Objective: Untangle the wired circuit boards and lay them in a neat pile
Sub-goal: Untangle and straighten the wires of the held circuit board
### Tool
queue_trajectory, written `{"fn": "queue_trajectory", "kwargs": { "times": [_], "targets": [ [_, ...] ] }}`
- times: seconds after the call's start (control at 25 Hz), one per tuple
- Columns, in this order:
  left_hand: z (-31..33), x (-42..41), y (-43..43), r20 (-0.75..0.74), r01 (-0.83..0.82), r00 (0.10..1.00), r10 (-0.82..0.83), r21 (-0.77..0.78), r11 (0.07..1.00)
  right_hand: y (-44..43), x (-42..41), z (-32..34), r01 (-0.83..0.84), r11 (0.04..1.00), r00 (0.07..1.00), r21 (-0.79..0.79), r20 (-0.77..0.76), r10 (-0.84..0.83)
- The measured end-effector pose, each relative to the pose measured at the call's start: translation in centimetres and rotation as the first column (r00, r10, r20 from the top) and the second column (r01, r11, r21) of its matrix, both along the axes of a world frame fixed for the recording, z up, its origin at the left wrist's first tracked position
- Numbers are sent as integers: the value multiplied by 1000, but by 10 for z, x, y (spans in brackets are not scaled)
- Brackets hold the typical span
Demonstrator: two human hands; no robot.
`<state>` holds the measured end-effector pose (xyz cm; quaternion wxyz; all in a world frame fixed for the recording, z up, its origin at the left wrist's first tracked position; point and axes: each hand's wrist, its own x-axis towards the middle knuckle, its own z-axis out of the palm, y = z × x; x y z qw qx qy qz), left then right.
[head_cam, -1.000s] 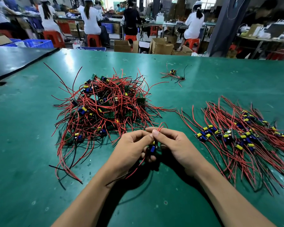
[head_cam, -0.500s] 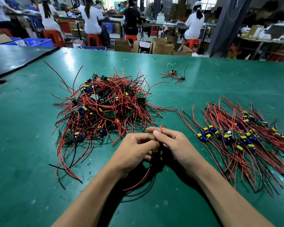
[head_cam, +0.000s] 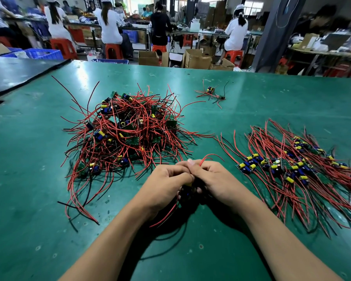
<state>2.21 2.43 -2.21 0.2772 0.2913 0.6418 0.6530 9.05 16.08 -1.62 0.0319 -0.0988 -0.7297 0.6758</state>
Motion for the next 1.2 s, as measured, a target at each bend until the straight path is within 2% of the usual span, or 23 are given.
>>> {"fn": "queue_trajectory", "kwargs": {
  "times": [0.2, 0.52, 0.68, 0.88, 0.96, 1.08, 1.2],
  "targets": [
    [2, 2, -1, 37, 30, 999, -29, -14, 999, 1, -4, -2, 101, 995, 994, 27, 31, -102],
    [5, 3, -3, 55, 28, 998, -24, -64, 998, 7, -9, -7, 334, 943, 940, 14, -83, -331],
    [5, 5, -3, 108, -37, 993, 38, -10, 999, -1, -8, -7, 270, 958, 959, -97, -62, -276],
    [4, 6, -1, 28, -55, 998, 54, 39, 998, -5, 3, 1, 30, 961, 999, -275, -2, -32],
    [4, 6, -2, 30, -61, 998, 59, 49, 997, -7, 4, 1, 61, 983, 998, -176, 18, -59],
    [5, 7, -3, 36, -67, 997, 67, 11, 998, -3, 1, -3, 207, 978, 978, -11, -8, -207],
    [4, 6, -5, 23, -56, 998, 57, -32, 998, 6, -6, -5, 369, 929, 928, -8, -46, -369]
  ]
}}
